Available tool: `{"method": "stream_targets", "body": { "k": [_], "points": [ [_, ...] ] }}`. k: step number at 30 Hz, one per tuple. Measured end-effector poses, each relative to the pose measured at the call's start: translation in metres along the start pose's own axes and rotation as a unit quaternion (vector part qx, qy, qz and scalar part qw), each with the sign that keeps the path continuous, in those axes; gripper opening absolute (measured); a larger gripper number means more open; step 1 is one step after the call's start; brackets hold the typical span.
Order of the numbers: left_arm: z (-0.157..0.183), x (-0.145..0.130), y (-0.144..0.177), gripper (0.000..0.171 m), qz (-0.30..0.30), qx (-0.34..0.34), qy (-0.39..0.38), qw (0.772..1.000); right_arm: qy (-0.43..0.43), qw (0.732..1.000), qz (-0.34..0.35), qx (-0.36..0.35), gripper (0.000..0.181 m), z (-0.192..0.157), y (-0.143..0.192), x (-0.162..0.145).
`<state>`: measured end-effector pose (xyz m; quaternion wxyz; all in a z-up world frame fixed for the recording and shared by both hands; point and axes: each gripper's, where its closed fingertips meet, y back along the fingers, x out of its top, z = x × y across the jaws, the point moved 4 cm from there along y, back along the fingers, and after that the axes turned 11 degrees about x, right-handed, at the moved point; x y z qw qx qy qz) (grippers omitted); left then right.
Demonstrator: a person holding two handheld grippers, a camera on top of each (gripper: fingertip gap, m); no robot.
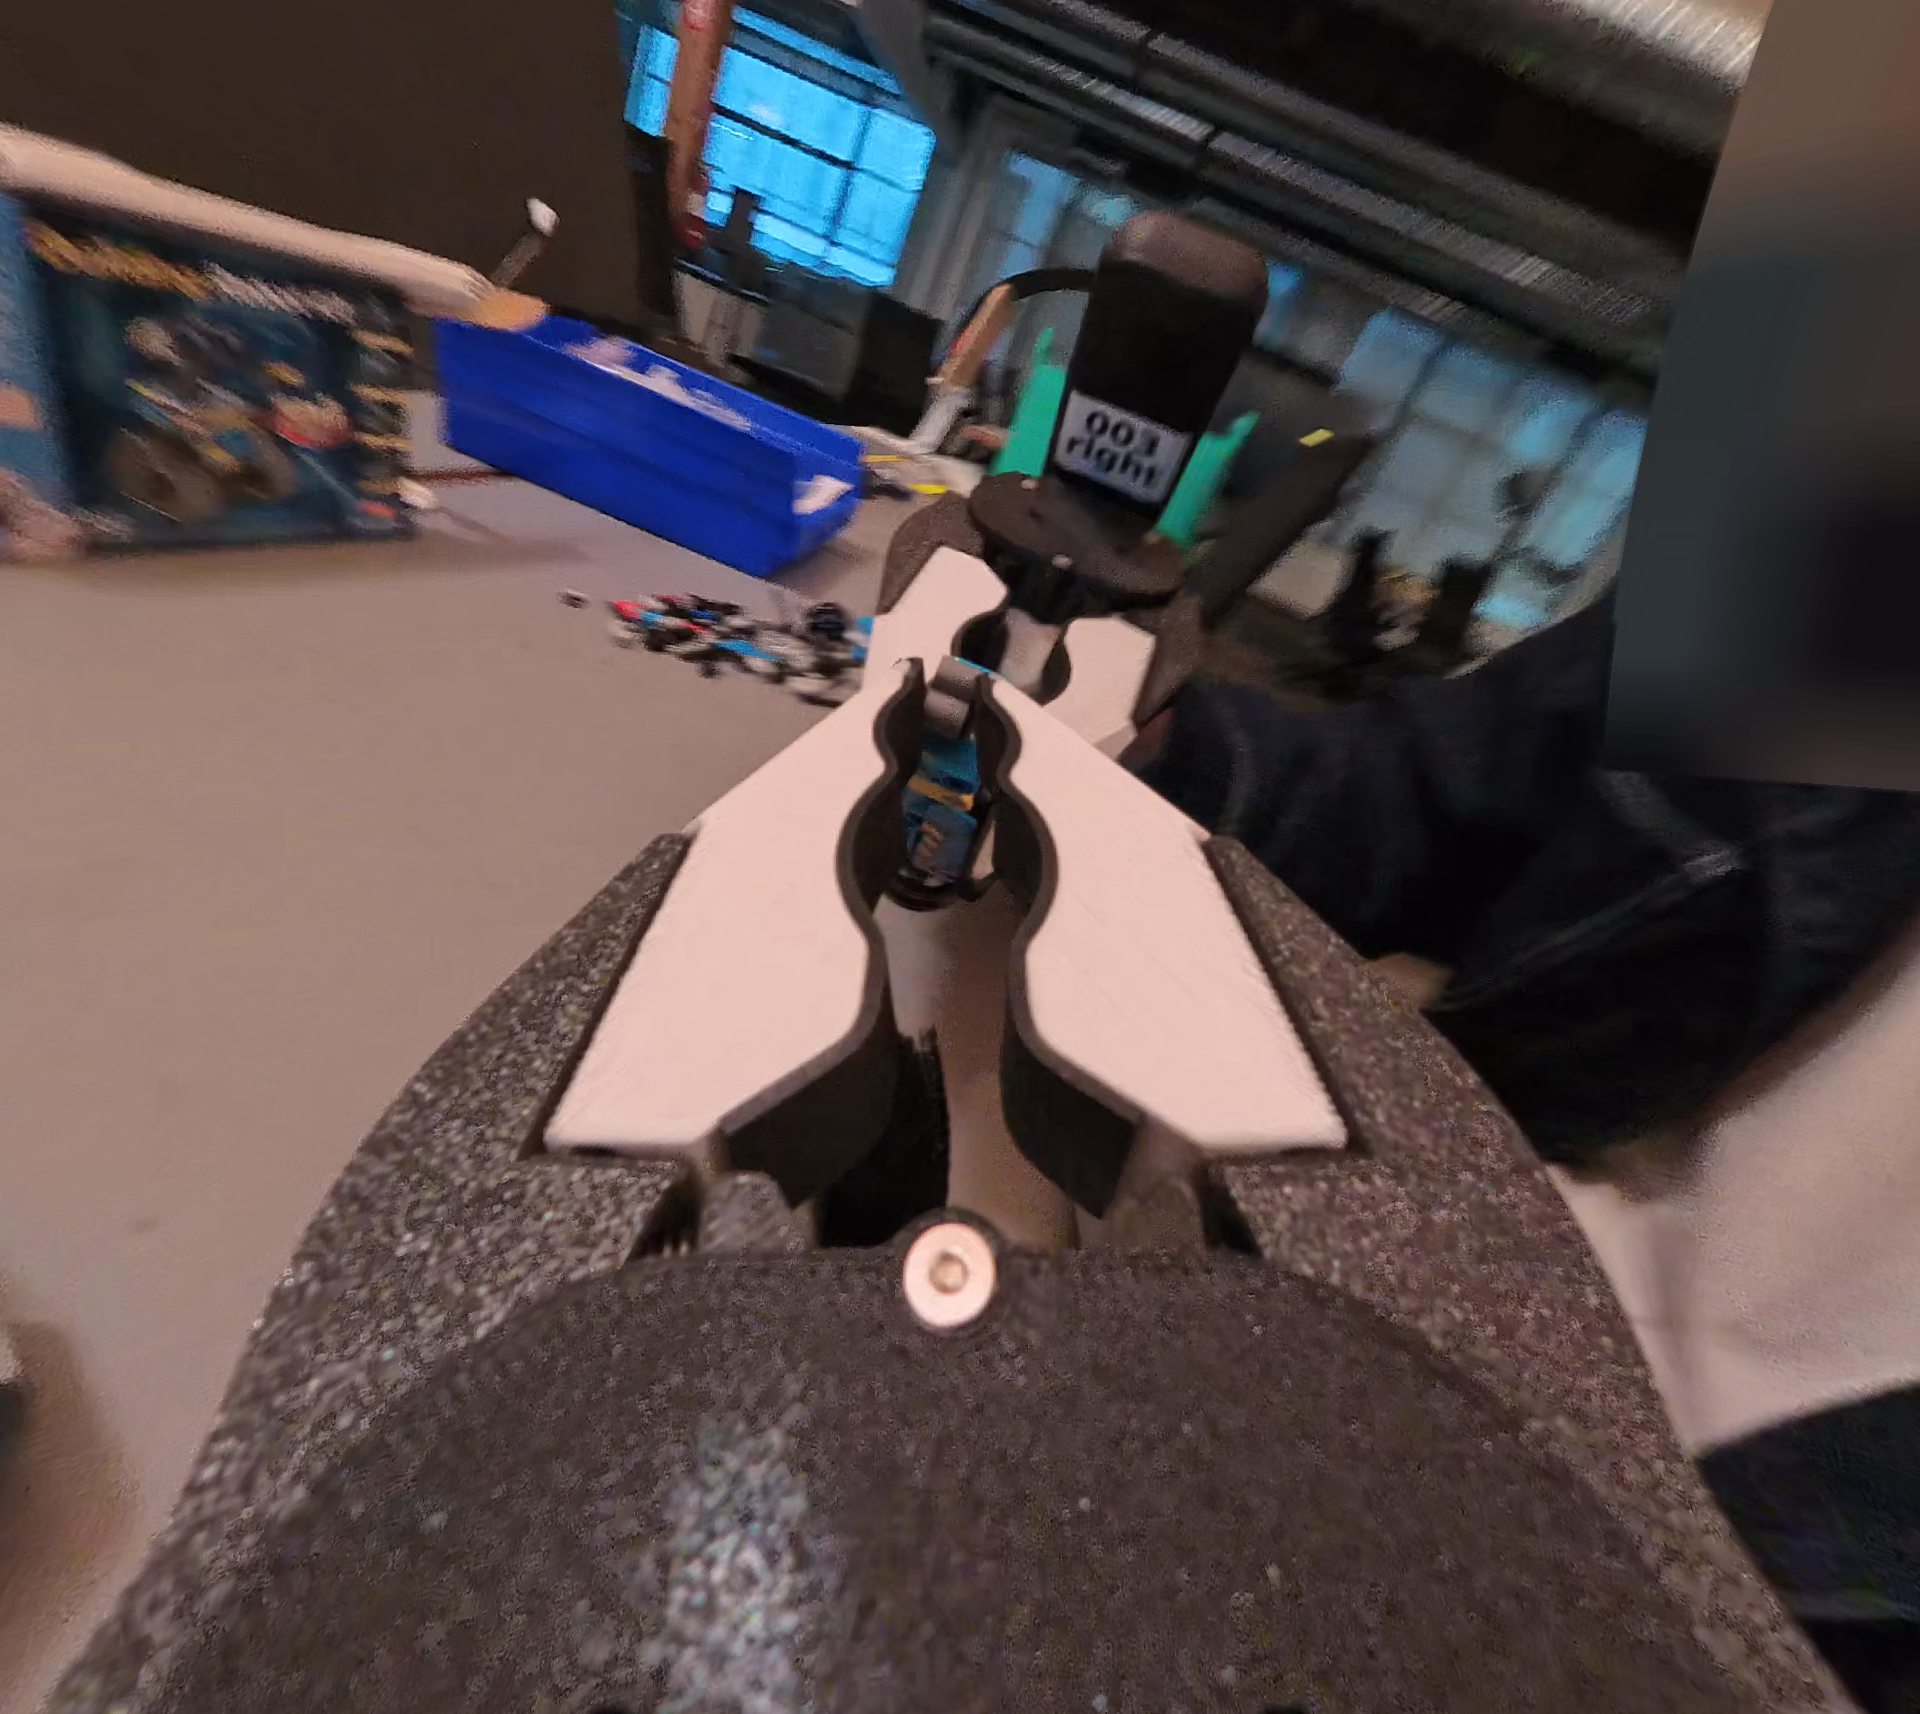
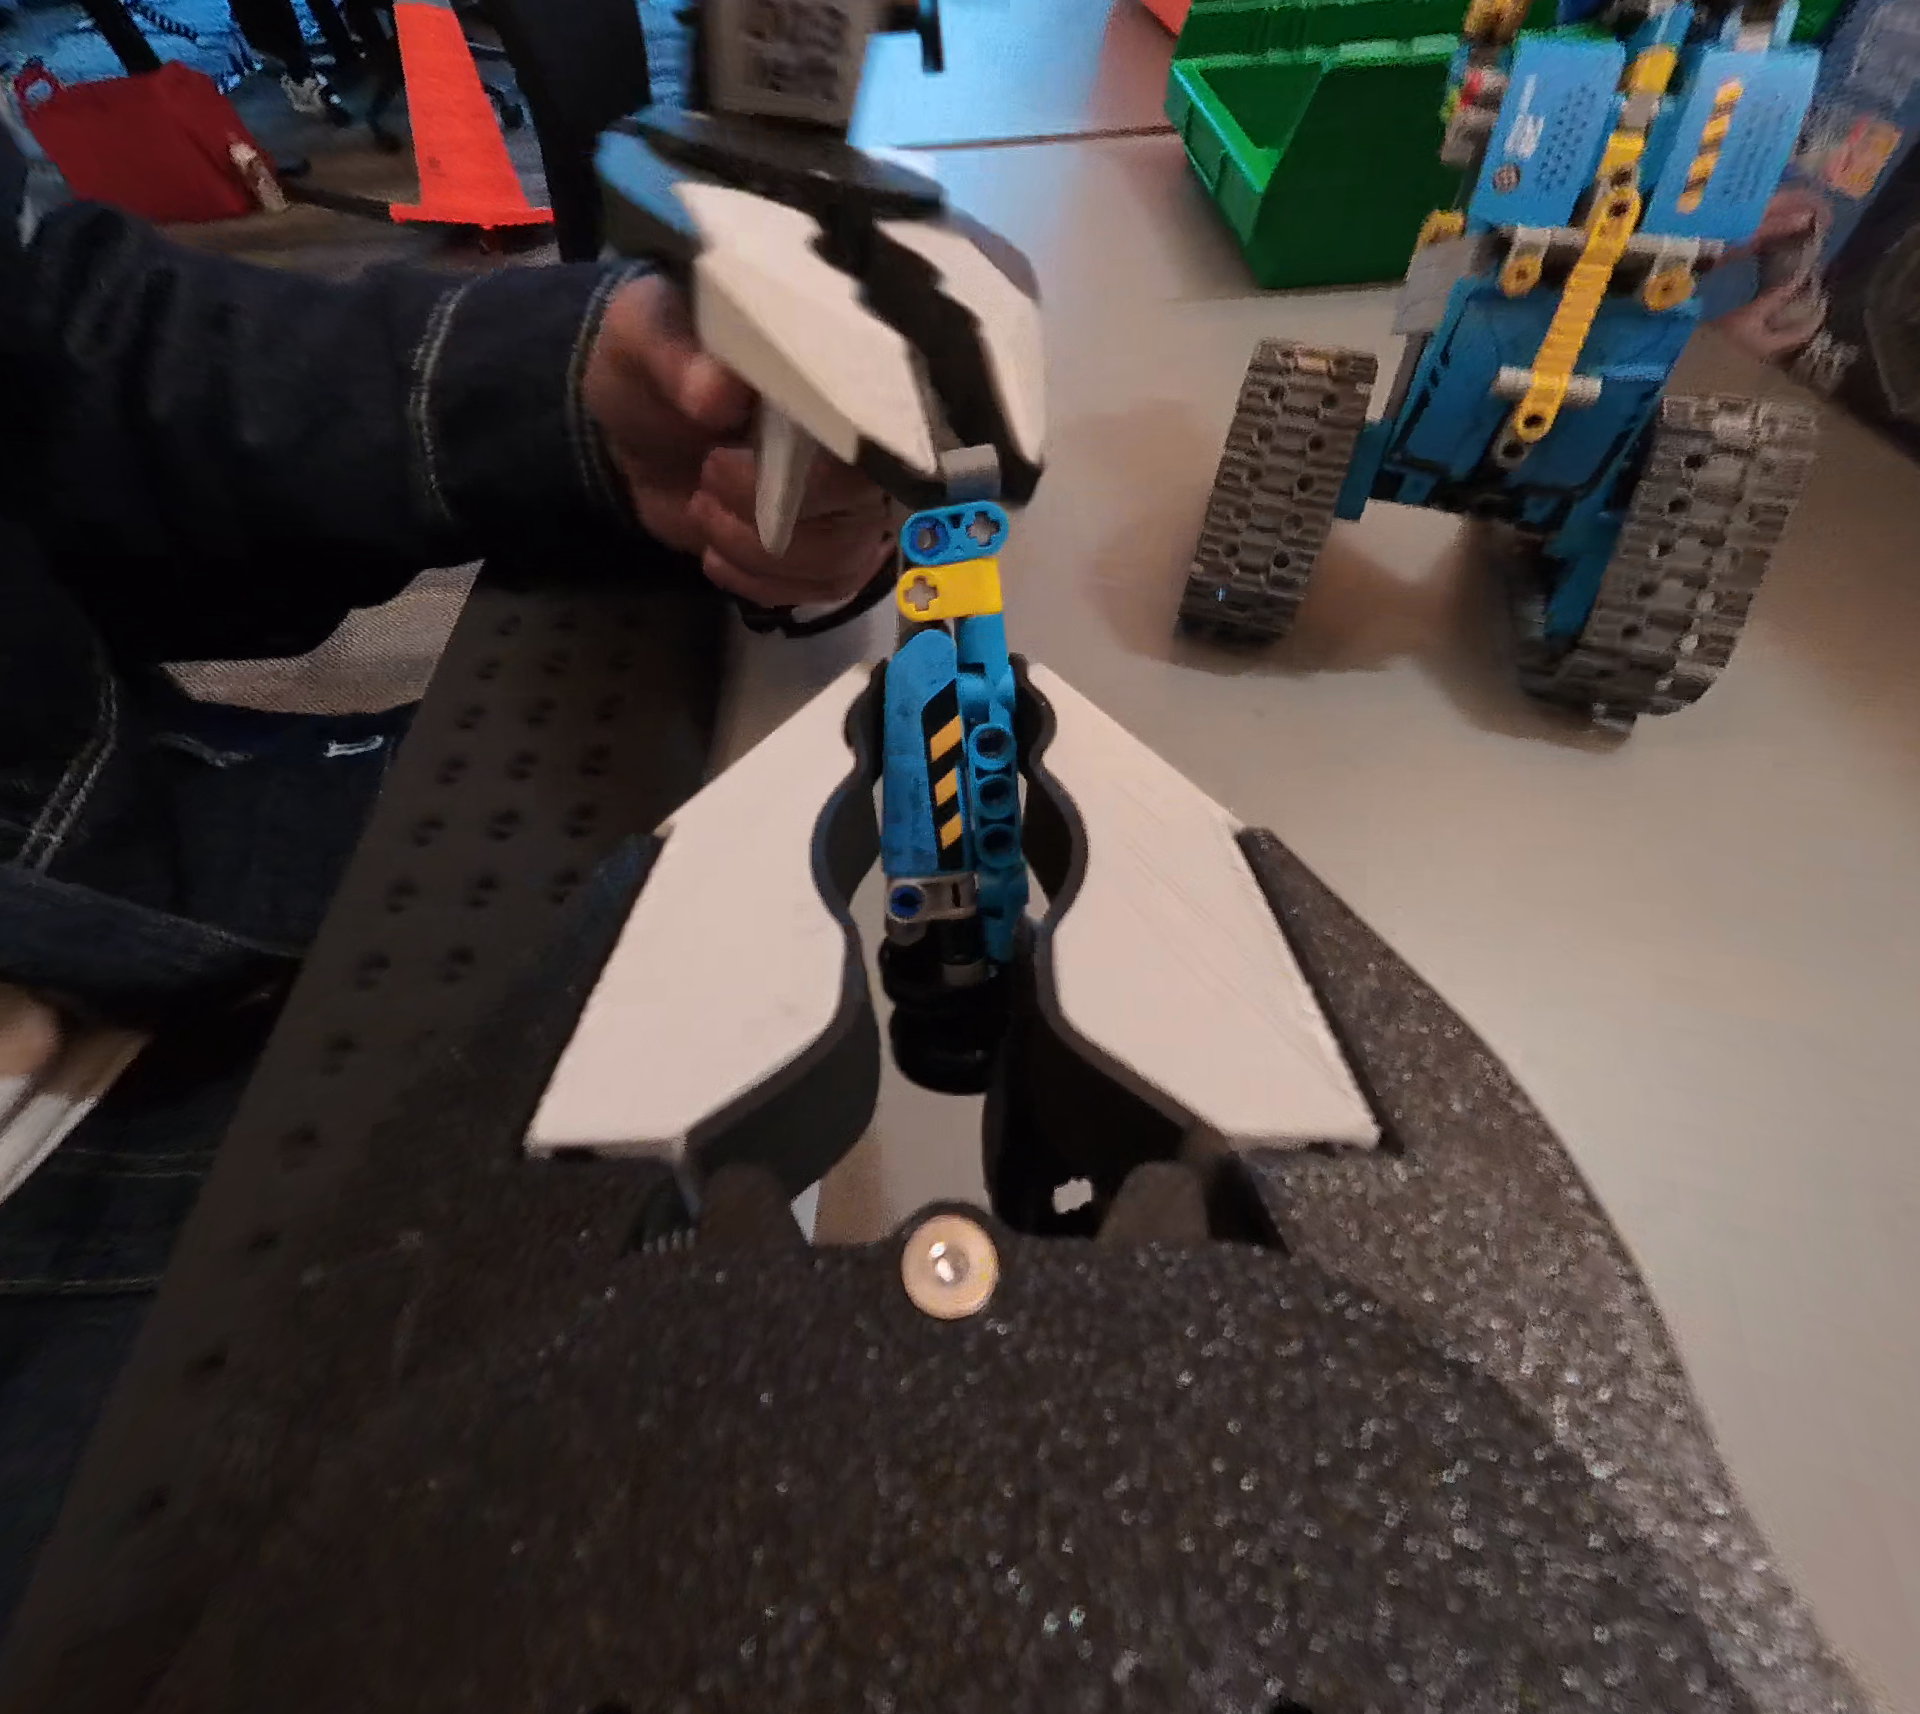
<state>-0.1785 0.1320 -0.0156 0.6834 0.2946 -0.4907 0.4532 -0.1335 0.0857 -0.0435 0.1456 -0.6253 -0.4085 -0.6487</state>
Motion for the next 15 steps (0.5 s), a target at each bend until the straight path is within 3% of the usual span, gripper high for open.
{"method": "stream_targets", "body": {
  "k": [2,6,8,15],
  "points": [
    [-0.002,-0.006,-0.004,0.008,-0.006,0.079,-0.120,0.990,-0.042,0.999,-0.017,-0.016,0.020,0.011,-0.001,-0.010],
    [-0.010,-0.018,-0.012,0.007,-0.032,0.209,-0.328,0.921,-0.136,0.991,-0.008,-0.002,0.020,0.024,0.002,-0.021],
    [-0.012,-0.019,-0.012,0.007,-0.036,0.235,-0.381,0.893,-0.152,0.988,-0.002,-0.002,0.020,0.025,0.003,-0.021],
    [-0.013,-0.021,-0.013,0.007,-0.036,0.285,-0.492,0.822,-0.053,0.991,-0.045,-0.111,0.020,0.030,0.005,-0.017]
  ]
}}
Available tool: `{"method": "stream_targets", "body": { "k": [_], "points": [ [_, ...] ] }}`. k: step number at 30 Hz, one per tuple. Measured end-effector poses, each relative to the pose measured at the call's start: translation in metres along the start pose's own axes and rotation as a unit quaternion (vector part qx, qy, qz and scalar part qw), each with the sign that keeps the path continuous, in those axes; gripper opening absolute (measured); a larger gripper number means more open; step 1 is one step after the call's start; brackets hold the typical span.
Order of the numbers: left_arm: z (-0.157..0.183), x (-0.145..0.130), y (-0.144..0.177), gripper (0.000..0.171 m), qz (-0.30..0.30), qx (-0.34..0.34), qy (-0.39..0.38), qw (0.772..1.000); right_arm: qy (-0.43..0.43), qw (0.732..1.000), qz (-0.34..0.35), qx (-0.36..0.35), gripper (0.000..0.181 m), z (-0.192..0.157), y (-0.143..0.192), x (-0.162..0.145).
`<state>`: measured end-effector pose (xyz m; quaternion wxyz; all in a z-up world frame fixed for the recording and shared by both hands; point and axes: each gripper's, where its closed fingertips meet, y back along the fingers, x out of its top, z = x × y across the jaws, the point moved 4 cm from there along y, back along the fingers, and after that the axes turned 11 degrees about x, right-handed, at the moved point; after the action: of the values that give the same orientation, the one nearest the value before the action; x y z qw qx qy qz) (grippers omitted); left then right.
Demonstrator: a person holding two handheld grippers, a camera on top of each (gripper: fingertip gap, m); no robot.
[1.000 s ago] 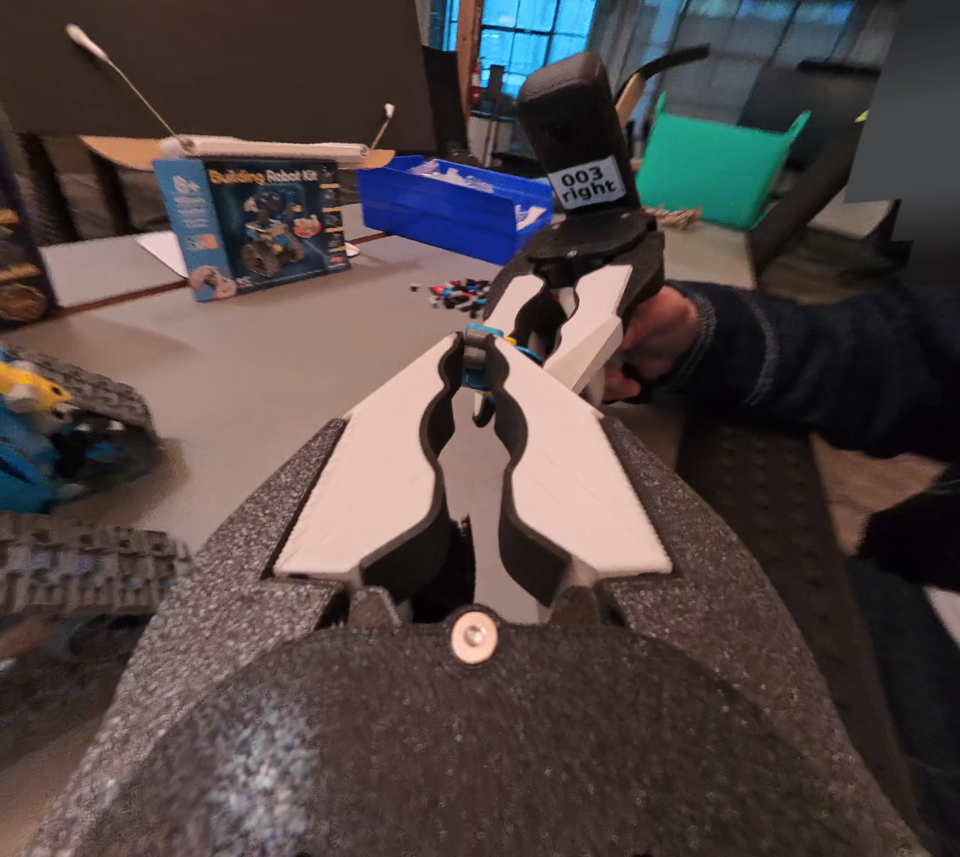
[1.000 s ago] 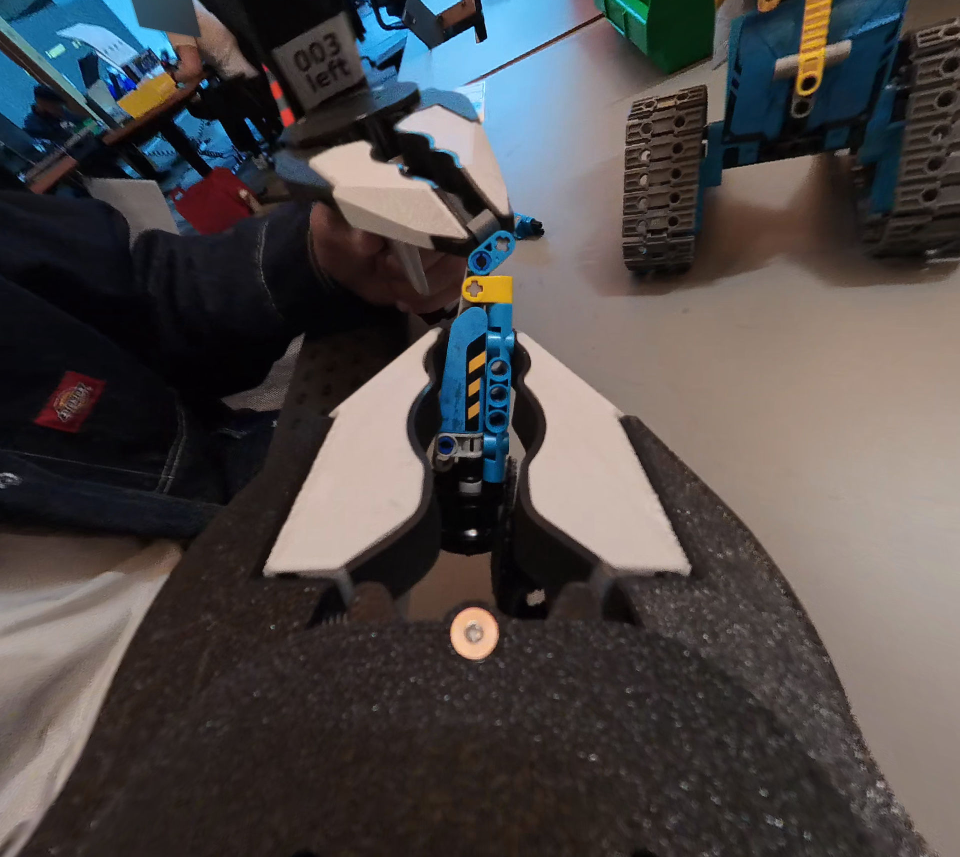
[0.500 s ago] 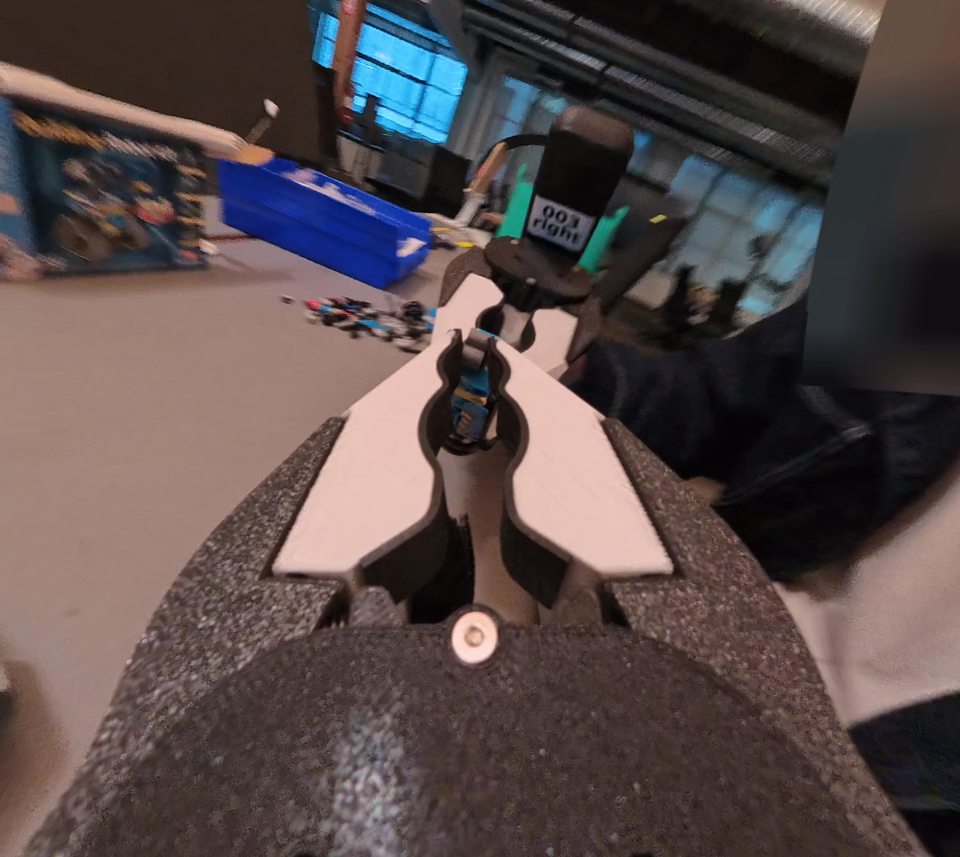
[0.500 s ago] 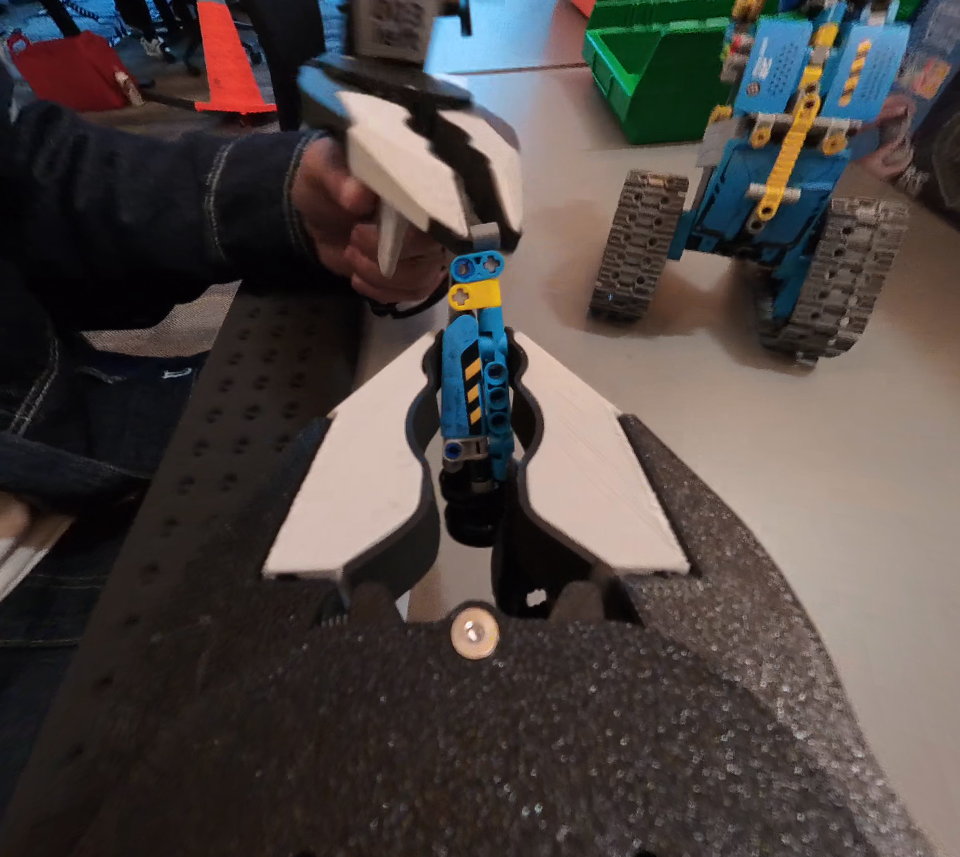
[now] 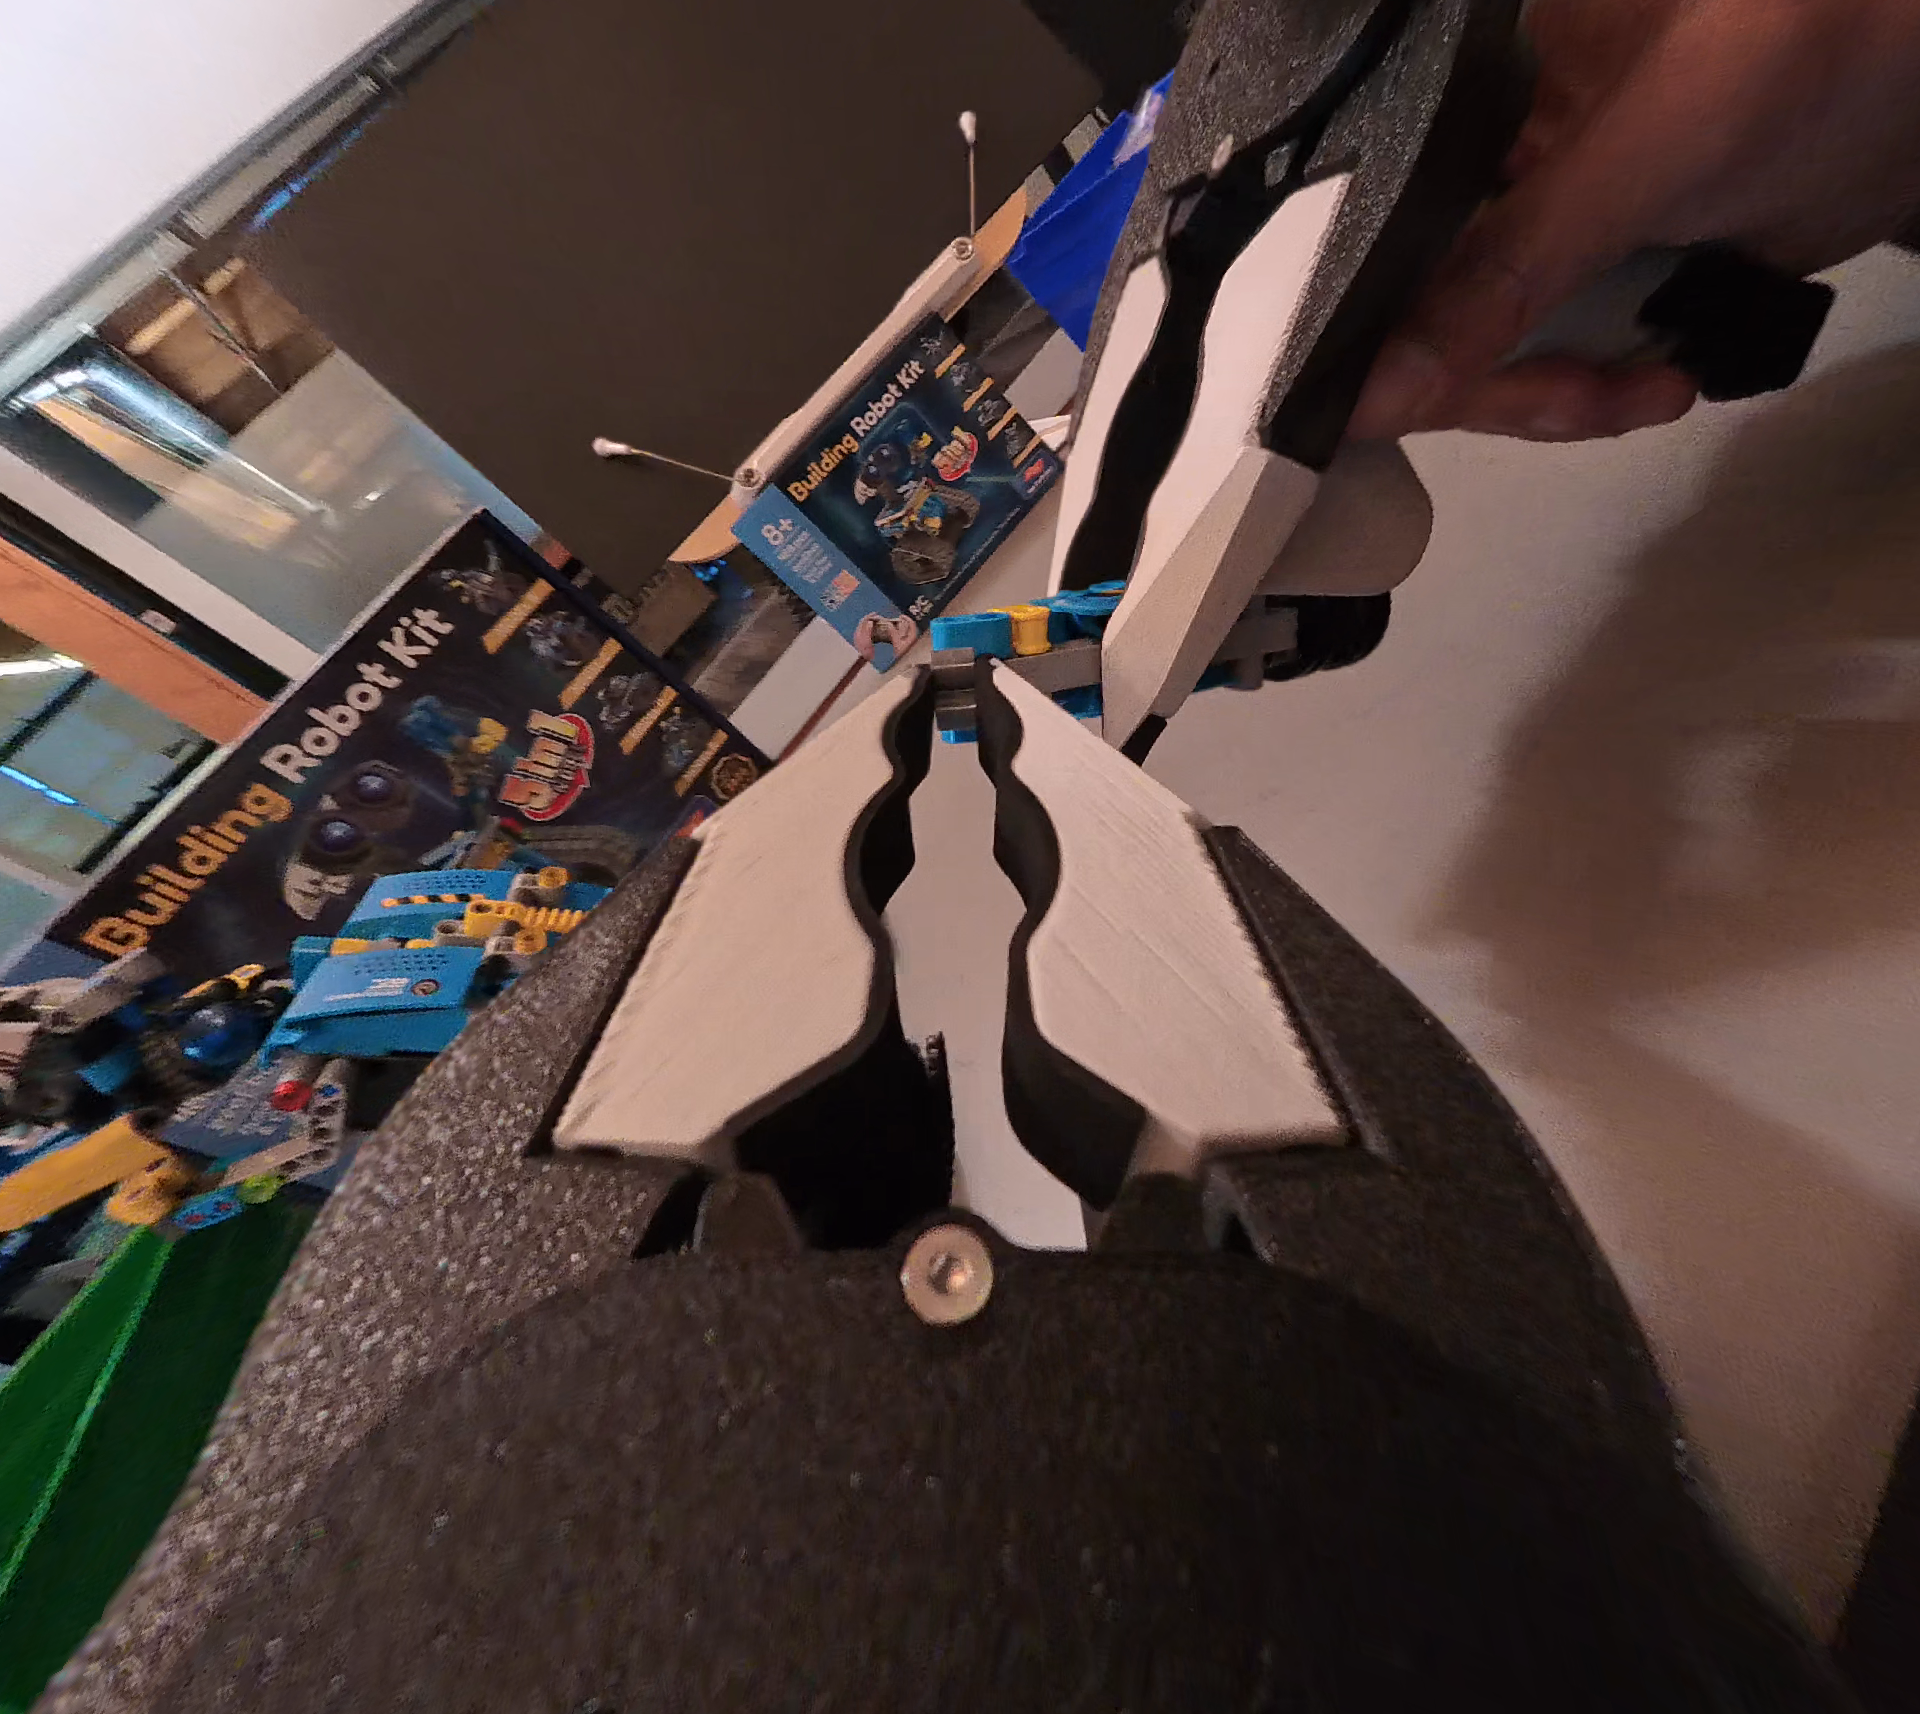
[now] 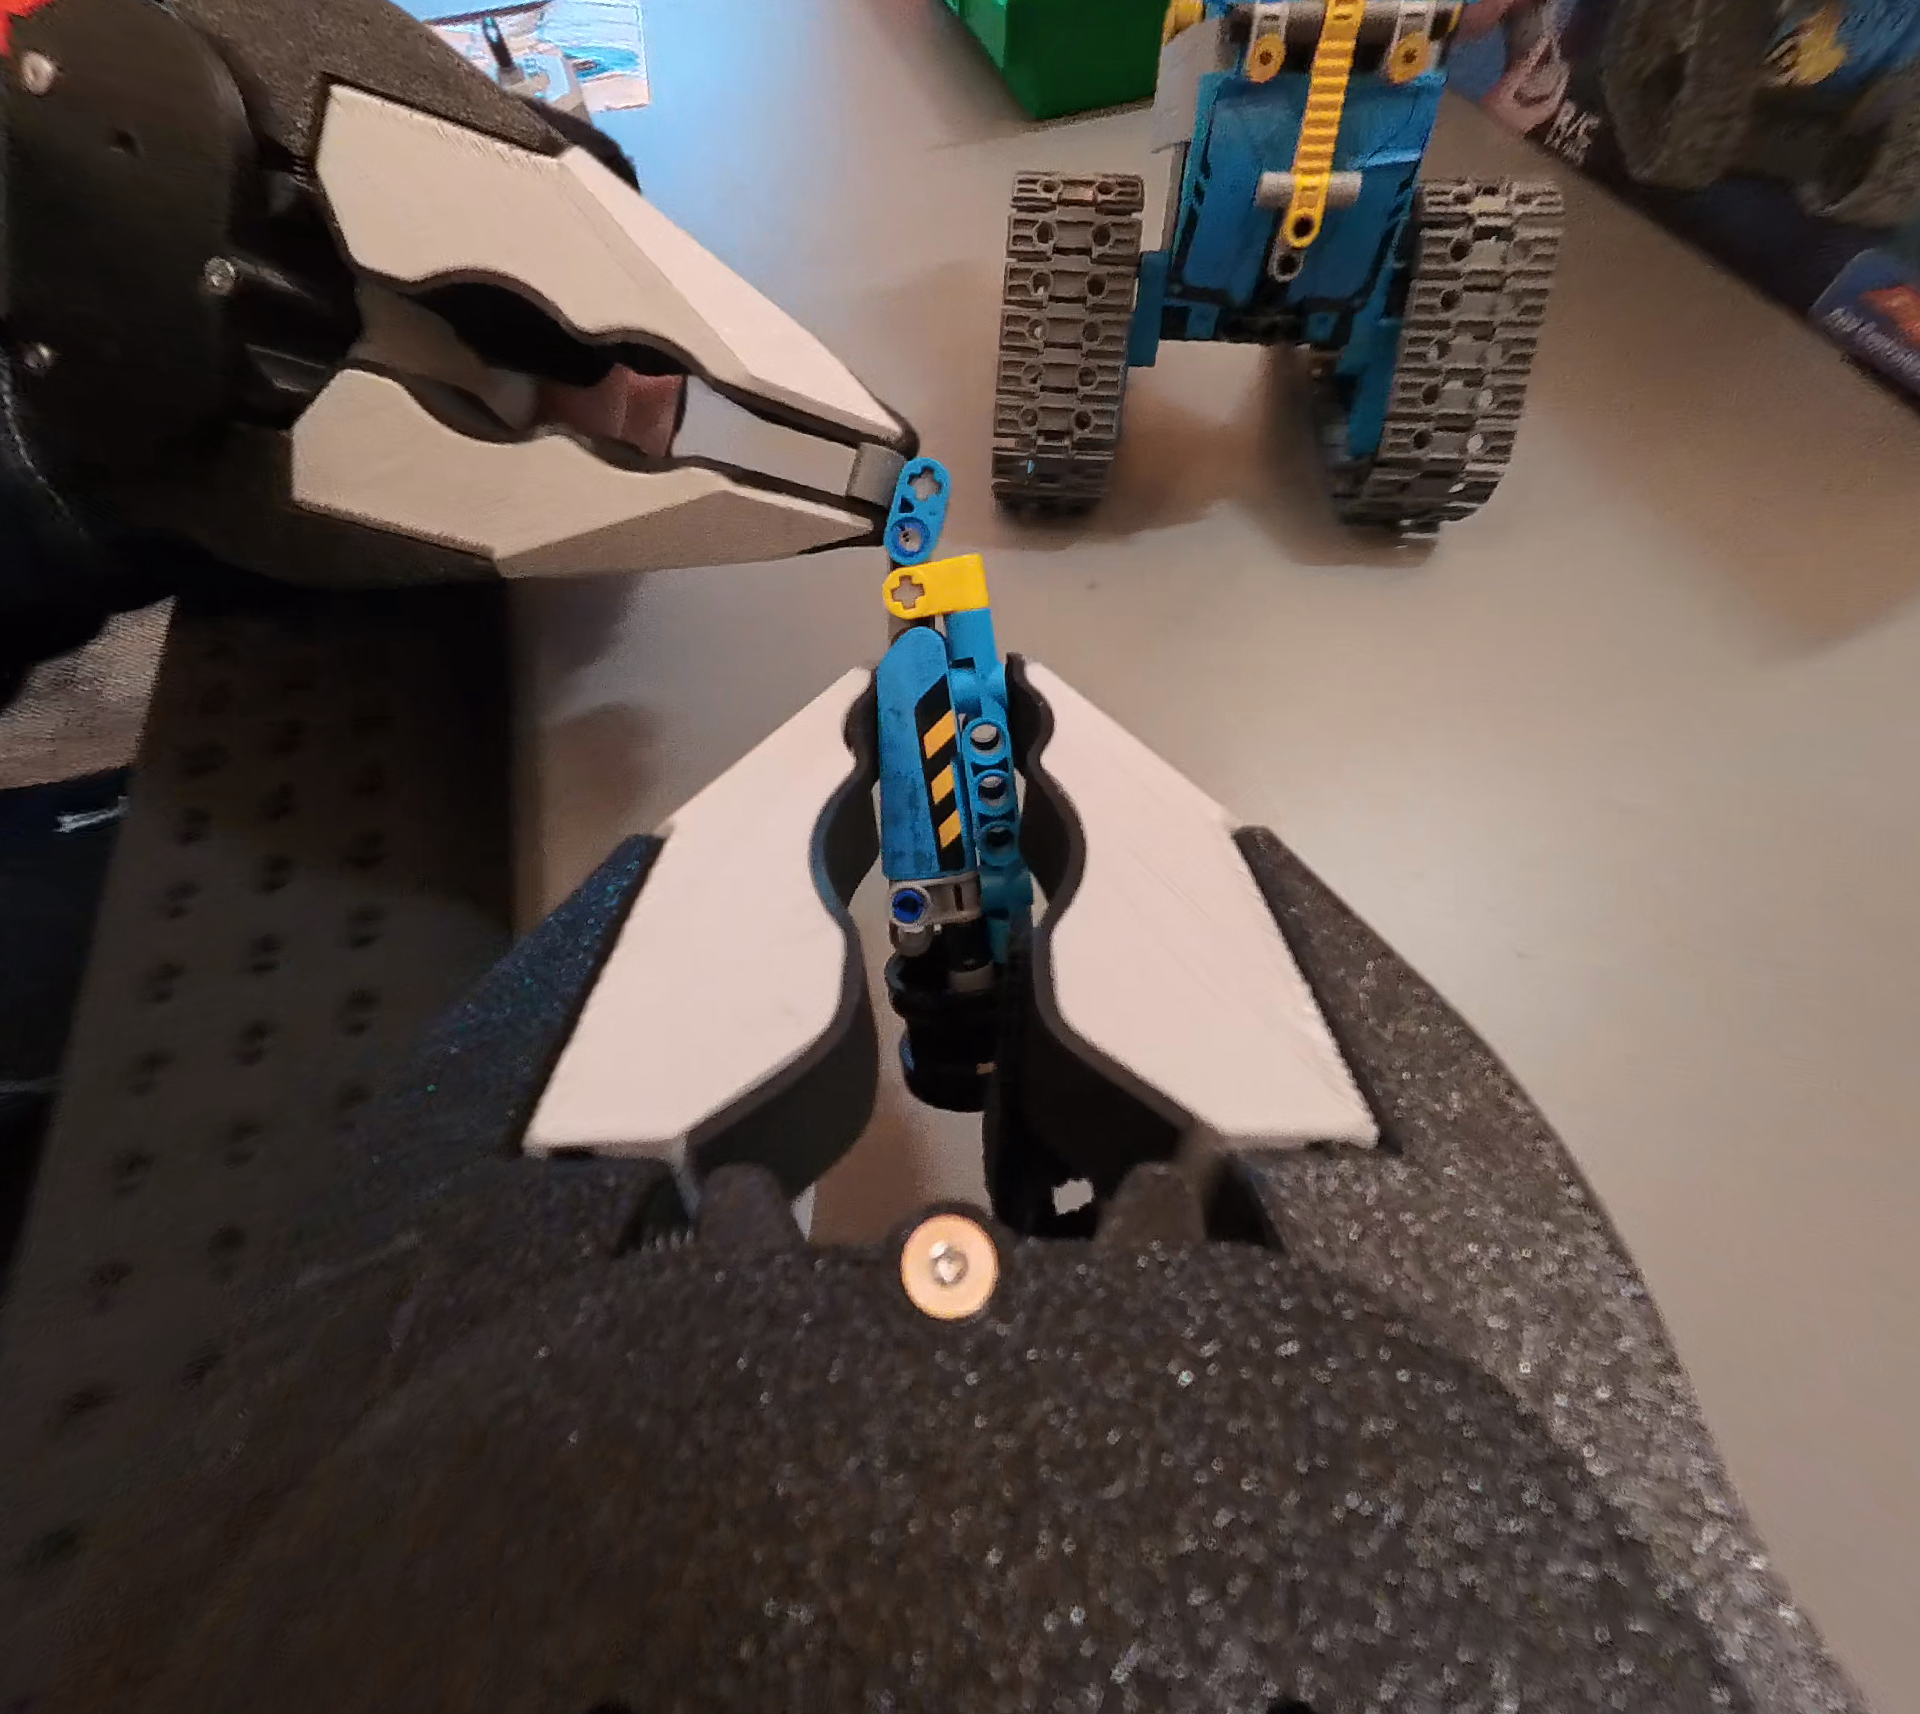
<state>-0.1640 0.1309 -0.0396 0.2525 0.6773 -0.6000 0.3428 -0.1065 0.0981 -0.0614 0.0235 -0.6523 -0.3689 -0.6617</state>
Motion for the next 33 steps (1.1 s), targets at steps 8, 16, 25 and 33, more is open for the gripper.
{"method": "stream_targets", "body": {
  "k": [8,16,25,33],
  "points": [
    [0.006,-0.008,-0.002,0.007,-0.014,0.009,-0.065,0.998,0.041,0.997,0.067,0.016,0.024,-0.003,0.017,0.014],
    [0.027,-0.004,0.001,0.006,0.014,0.023,-0.202,0.979,0.024,0.994,0.070,0.075,0.014,-0.006,0.014,0.007],
    [0.025,0.005,0.005,0.006,0.059,0.029,-0.203,0.977,0.016,0.989,0.087,0.120,0.010,-0.008,0.021,0.008],
    [0.025,0.002,0.002,0.006,0.044,0.037,-0.216,0.975,0.049,0.992,0.070,0.088,0.006,-0.007,0.020,0.008]
  ]
}}
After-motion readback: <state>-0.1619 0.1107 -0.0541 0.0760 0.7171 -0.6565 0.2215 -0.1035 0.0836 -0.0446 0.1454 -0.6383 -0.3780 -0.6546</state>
